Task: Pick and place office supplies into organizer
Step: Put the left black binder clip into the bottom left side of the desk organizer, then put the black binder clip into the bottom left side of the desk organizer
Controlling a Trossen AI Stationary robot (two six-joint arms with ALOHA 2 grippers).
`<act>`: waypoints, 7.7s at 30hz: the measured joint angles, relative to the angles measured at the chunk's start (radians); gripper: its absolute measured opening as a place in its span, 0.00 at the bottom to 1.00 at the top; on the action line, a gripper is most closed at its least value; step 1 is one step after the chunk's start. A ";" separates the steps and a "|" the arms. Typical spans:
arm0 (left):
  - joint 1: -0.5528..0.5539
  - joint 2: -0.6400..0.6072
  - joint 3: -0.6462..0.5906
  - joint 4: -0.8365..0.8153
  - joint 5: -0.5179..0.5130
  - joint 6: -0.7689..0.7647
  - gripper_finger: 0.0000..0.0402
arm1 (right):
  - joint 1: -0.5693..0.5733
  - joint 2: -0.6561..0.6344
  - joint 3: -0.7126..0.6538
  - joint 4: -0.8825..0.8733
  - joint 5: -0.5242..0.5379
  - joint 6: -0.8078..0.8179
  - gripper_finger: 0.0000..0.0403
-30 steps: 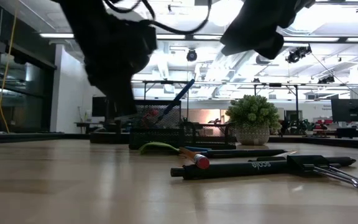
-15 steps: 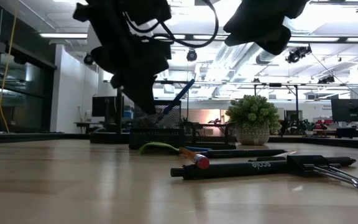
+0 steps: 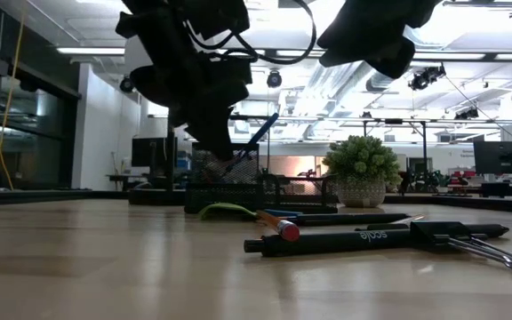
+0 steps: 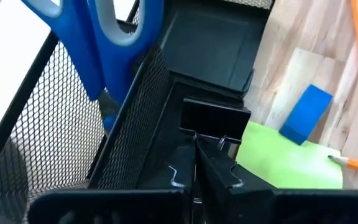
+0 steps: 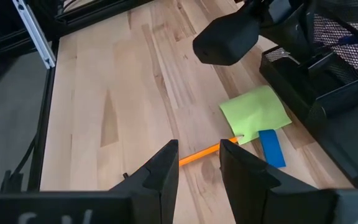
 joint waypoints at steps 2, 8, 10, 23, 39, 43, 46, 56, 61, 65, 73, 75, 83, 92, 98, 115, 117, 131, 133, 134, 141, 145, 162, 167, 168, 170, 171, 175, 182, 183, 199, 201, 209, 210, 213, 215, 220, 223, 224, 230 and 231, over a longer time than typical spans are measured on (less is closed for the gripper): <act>0.000 0.000 0.000 0.000 -0.019 0.003 0.00 | 0.000 0.000 0.000 0.000 0.001 0.000 0.27; 0.001 0.000 0.000 0.017 -0.024 0.037 0.00 | 0.000 0.000 0.000 0.000 0.002 0.000 0.27; 0.001 0.000 0.000 0.024 -0.023 0.041 0.00 | 0.000 0.000 0.000 0.000 0.002 0.000 0.27; 0.001 0.000 0.000 0.027 -0.040 0.041 0.08 | 0.000 0.000 0.000 0.029 0.002 0.000 0.27; -0.064 0.000 0.000 0.019 0.126 0.000 0.14 | 0.002 0.000 0.000 0.015 -0.055 -0.001 0.27; -0.128 0.000 0.000 0.022 0.120 -0.033 0.14 | 0.013 0.000 0.000 0.005 -0.055 -0.001 0.27; -0.180 0.000 0.000 0.039 0.129 -0.069 0.14 | 0.028 0.000 0.000 -0.021 -0.058 0.020 0.27; -0.353 0.000 0.000 0.149 0.129 -0.190 0.14 | 0.153 0.000 0.000 -0.265 -0.089 0.227 0.27; -0.396 0.000 0.000 0.181 0.106 -0.211 0.14 | 0.228 0.000 0.000 -0.298 -0.077 0.393 0.27; -0.417 0.000 0.000 0.194 0.105 -0.208 0.14 | 0.269 0.000 0.000 -0.283 -0.048 0.549 0.27; -0.448 0.000 0.000 0.195 0.093 -0.176 0.14 | 0.323 0.114 0.000 -0.102 0.012 0.808 0.27; -0.457 0.000 0.000 0.194 0.099 -0.176 0.14 | 0.322 0.170 0.000 -0.041 0.010 0.881 0.27; -0.516 0.000 0.000 0.176 0.127 -0.221 0.14 | 0.293 0.370 0.207 -0.213 -0.046 0.995 0.27; -0.580 0.000 0.000 0.172 0.107 -0.379 0.14 | 0.295 0.514 0.655 -0.959 -0.024 1.069 0.27; -0.606 0.000 0.000 0.175 0.111 -0.491 0.14 | 0.306 0.559 0.741 -1.006 -0.008 1.093 0.27; -0.724 0.000 0.111 0.173 0.111 -0.617 0.14 | 0.305 0.565 0.688 -0.855 -0.025 1.104 0.27; -0.724 0.000 0.111 0.164 0.110 -0.613 0.14 | 0.290 0.573 0.688 -0.853 -0.107 1.138 0.27; -0.728 0.000 0.111 0.067 0.215 -0.516 0.14 | 0.225 0.646 0.688 -0.846 -0.192 1.327 0.27; -0.728 0.000 0.111 0.064 0.219 -0.492 0.14 | 0.215 0.646 0.688 -0.846 -0.206 1.333 0.27; -0.728 0.000 0.111 0.064 0.226 -0.482 0.14 | 0.209 0.646 0.688 -0.847 -0.217 1.334 0.27; -0.727 0.000 0.111 0.061 0.267 -0.417 0.14 | 0.179 0.669 0.688 -0.848 -0.273 1.340 0.27; -0.727 0.000 0.111 0.053 0.267 -0.404 0.14 | 0.175 0.684 0.688 -0.853 -0.320 1.333 0.27; -0.727 0.000 0.111 0.040 0.264 -0.397 0.14 | 0.167 0.683 0.688 -0.919 -0.320 1.317 0.27; -0.727 0.000 0.111 0.041 0.262 -0.399 0.14 | 0.167 0.683 0.688 -0.920 -0.316 1.309 0.27; -0.727 0.000 0.111 0.041 0.258 -0.400 0.14 | 0.167 0.683 0.688 -0.920 -0.313 1.307 0.27; -0.727 0.000 0.111 0.043 0.256 -0.400 0.14 | 0.167 0.683 0.688 -0.921 -0.308 1.304 0.27; -0.727 0.000 0.111 0.044 0.256 -0.400 0.14 | 0.167 0.683 0.688 -0.921 -0.304 1.302 0.27; -0.727 0.000 0.111 0.044 0.256 -0.400 0.14 | 0.167 0.683 0.688 -0.920 -0.303 1.292 0.27; -0.727 0.000 0.111 0.044 0.251 -0.401 0.14 | 0.167 0.683 0.688 -0.915 -0.303 1.264 0.27; -0.727 0.000 0.111 0.044 0.251 -0.401 0.14 | 0.167 0.683 0.688 -0.913 -0.302 1.262 0.27; -0.727 0.000 0.111 0.045 0.251 -0.401 0.14 | 0.166 0.683 0.688 -0.898 -0.303 1.224 0.27; -0.727 0.000 0.111 0.046 0.251 -0.401 0.14 | 0.163 0.683 0.688 -0.897 -0.308 1.219 0.27; -0.727 0.000 0.111 0.046 0.245 -0.402 0.14 | 0.145 0.683 0.688 -0.894 -0.321 1.191 0.27; -0.727 0.000 0.111 0.046 0.243 -0.402 0.14 | 0.142 0.683 0.688 -0.891 -0.327 1.184 0.27; -0.727 0.000 0.111 0.046 0.244 -0.402 0.14 | 0.140 0.683 0.688 -0.887 -0.335 1.170 0.27; -0.727 0.000 0.111 0.046 0.244 -0.402 0.14 | 0.141 0.683 0.688 -0.888 -0.341 1.167 0.27; -0.727 0.000 0.111 0.046 0.243 -0.400 0.14 | 0.142 0.683 0.688 -0.883 -0.362 1.146 0.27; -0.727 0.000 0.111 0.046 0.243 -0.400 0.14 | 0.138 0.683 0.688 -0.882 -0.365 1.146 0.27; -0.727 0.000 0.111 0.046 0.244 -0.400 0.14 | 0.135 0.683 0.688 -0.882 -0.367 1.144 0.27; -0.727 0.000 0.111 0.045 0.243 -0.399 0.14 | 0.127 0.683 0.688 -0.882 -0.369 1.122 0.27; -0.727 0.000 0.111 0.045 0.241 -0.399 0.14 | 0.127 0.683 0.688 -0.883 -0.371 1.120 0.27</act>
